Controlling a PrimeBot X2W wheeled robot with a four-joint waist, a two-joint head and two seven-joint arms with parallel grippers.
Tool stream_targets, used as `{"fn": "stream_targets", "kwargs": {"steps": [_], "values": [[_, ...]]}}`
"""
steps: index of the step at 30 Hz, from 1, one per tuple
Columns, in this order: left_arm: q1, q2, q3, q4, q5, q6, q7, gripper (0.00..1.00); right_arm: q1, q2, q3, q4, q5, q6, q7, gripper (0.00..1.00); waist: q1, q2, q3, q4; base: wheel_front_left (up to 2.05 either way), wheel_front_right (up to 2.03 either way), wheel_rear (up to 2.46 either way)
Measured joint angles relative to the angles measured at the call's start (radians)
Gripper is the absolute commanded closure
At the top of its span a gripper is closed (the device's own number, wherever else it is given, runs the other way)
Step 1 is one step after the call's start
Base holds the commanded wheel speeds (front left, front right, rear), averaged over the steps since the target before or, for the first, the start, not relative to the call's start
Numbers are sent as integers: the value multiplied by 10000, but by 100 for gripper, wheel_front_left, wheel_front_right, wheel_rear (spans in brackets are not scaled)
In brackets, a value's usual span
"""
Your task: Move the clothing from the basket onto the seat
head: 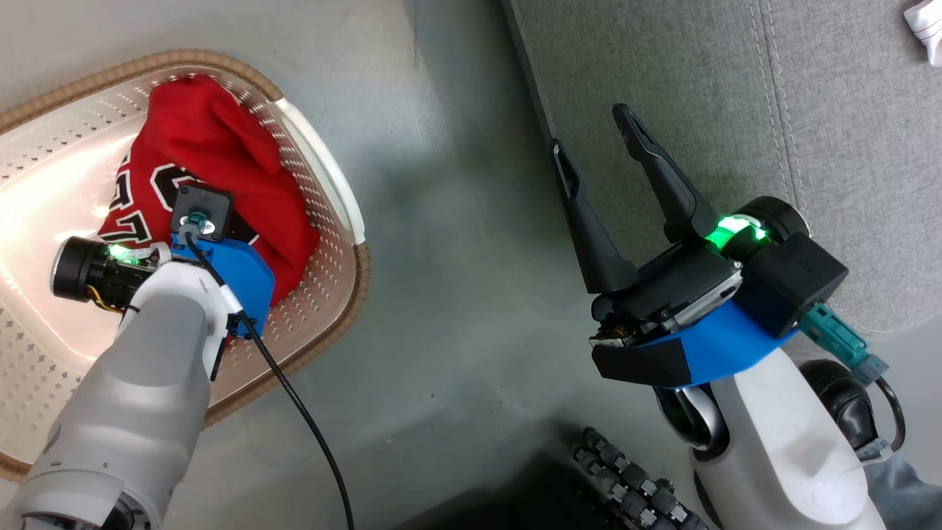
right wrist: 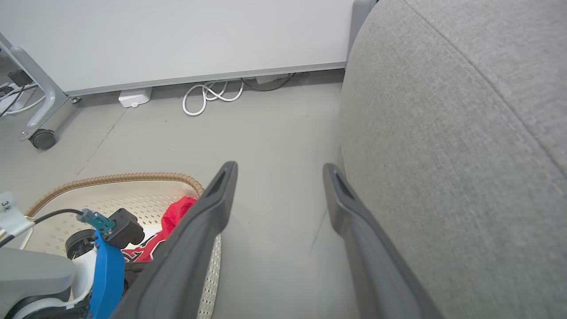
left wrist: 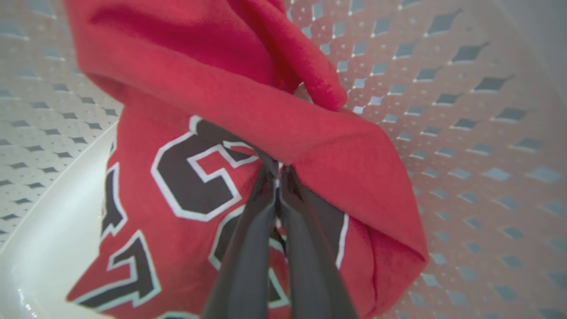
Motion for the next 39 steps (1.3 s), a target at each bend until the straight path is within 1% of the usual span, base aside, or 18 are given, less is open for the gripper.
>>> {"fn": "stream_targets", "kwargs": {"steps": [11, 15, 19, 24, 26, 33, 39], "values": [[-77, -194, -90, 111, -136, -167, -12, 100, -14, 0, -10, 50, -6, 0, 0, 0, 0, 0, -207, 138, 0, 0, 0], [24, -303, -88, 130, -249, -192, -192, 100, -34, 0, -10, 81, -35, 0, 0, 0, 0, 0, -445, 243, 0, 0, 0], [187, -502, -58, 142, -389, -339, -360, 100, -50, 0, -65, 138, -123, 0, 0, 0, 0, 0, -804, 402, 0, 0, 0], [508, -790, -58, 142, -539, -531, -579, 100, -41, 4, -138, 295, -305, 0, 0, 0, 0, 0, -1435, 697, 0, 0, 0], [657, -918, -52, 109, -614, -698, -662, 100, -24, 4, -153, 357, -401, 0, 0, 0, 0, 0, -1748, 828, 0, 0, 0], [1201, -1191, -46, -134, -823, -1060, -876, 100, 157, 8, -236, 690, -702, 0, -2, 0, -1, 0, -2990, 1285, 0, 0, 0], [1835, -1398, -31, -673, -974, -1225, -917, 100, 546, 12, -326, 1026, -836, 0, 17, 0, -1, 0, -4151, 1669, 0, 0, 0]]}}
